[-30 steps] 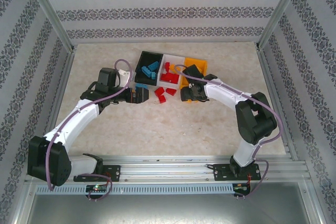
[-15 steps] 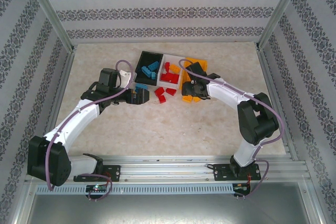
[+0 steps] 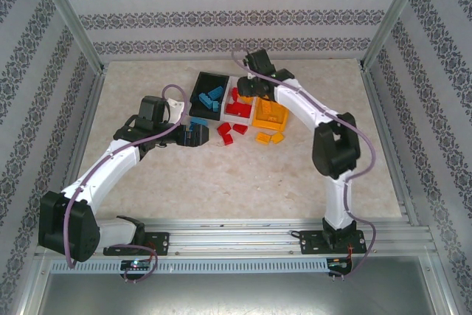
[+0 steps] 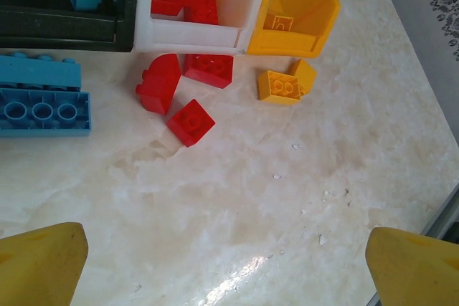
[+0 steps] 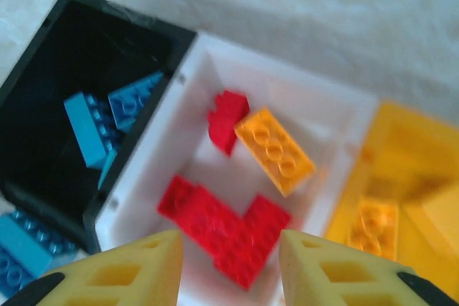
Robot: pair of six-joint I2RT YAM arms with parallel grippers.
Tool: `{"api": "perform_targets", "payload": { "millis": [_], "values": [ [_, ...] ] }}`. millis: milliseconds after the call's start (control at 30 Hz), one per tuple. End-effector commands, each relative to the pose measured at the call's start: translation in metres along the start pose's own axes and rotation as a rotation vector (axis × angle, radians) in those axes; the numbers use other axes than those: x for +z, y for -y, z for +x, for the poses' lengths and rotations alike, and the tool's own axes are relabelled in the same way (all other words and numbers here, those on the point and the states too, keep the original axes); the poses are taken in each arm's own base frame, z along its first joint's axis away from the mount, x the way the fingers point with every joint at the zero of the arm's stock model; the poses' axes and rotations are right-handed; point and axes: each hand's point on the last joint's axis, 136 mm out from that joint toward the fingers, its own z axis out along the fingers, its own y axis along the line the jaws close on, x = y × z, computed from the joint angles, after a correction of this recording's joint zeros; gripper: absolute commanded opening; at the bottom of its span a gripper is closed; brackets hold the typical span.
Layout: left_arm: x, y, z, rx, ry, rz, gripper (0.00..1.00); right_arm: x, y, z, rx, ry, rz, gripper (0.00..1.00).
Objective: Sort the legos into containers by color
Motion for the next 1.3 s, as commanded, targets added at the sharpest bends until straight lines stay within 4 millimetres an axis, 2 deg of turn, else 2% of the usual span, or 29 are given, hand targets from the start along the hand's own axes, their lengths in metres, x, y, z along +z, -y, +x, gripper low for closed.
{"api": "perform_targets", "payload": {
  "millis": [0,100,267,633,767,933,1267],
  "values": [
    [-0.004,0.004,-0.004,0.034,-0.003,-0.011,1.00,0.031,0.015,0.012,-0.082,-0.125,0.033,0.41],
    [-0.003,0.002,-0.004,0.032,-0.008,-0.017,1.00,0.049,0.017,0.002,-0.115,-0.144,0.048,0.41],
    [-0.001,0.003,-0.003,0.025,-0.014,-0.010,1.00,0.071,0.024,0.001,-0.164,-0.180,0.085,0.41],
    [0.000,0.006,-0.004,0.010,-0.017,0.012,1.00,0.102,0.028,0.024,-0.167,-0.239,0.053,0.43],
    [-0.001,0.007,-0.005,0.008,-0.011,0.017,1.00,0.110,0.038,0.039,-0.169,-0.297,0.086,0.44],
    [-0.003,0.010,-0.007,0.012,-0.003,0.022,1.00,0.096,0.050,0.064,-0.175,-0.403,0.148,0.43],
    [-0.008,0.013,-0.011,0.011,0.016,0.031,1.00,0.053,0.049,0.094,-0.208,-0.498,0.211,0.42]
  ]
}}
